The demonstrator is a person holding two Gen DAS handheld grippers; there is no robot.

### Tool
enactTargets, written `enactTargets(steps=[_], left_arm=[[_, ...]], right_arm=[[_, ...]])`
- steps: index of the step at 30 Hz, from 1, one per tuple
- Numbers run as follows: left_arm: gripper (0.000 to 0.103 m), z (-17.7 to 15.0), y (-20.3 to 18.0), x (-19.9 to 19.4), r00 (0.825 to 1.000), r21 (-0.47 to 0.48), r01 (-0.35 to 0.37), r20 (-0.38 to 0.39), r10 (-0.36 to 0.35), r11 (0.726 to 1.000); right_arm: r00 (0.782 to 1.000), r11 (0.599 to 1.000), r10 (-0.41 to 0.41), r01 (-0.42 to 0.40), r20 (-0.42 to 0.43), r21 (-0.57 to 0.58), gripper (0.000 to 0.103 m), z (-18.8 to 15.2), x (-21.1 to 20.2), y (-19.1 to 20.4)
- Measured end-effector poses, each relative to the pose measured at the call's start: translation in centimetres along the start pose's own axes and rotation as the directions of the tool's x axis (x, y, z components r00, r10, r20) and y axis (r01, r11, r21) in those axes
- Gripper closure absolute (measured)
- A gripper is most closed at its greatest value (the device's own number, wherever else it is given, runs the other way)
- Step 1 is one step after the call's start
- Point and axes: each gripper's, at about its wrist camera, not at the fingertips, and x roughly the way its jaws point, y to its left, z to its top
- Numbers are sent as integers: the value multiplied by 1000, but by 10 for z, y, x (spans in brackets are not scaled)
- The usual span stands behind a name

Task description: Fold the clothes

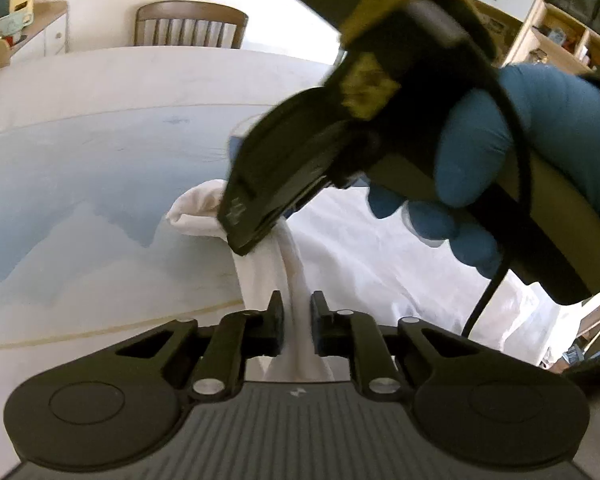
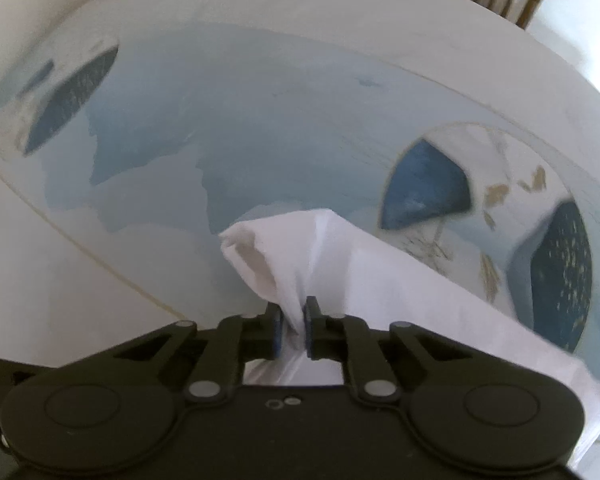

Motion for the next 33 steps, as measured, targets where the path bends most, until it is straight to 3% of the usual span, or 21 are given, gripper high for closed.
enactTargets(steps=[10,12,16,18,21,24,33], left_arm=[[91,55,-78,21,998,168,60,21,-64,984],[91,86,-104,41,997,179,76,14,-80,981],[91,104,-151,83,995,204,100,-1,-102,974],[91,102,-172,97,994,202,111,-14,-111,973],[92,70,-203,92,993,194,120,-35,-115,974],[92,70,-220,115,992,187,125,-59,-115,974],[92,49,-248,161,980,136,136,-162,-113,981]], right_arm=[[976,963,152,-182,157,200,0,-59,-68,-119],[970,952,162,-202,182,232,0,-72,-78,-148],[963,935,164,-221,212,279,0,-94,-89,-202],[962,928,163,-225,219,298,0,-105,-92,-227],[961,918,166,-233,223,321,0,-120,-95,-262],[964,912,169,-232,207,337,0,-133,-90,-290],[971,908,184,-227,152,351,0,-152,-56,-330]])
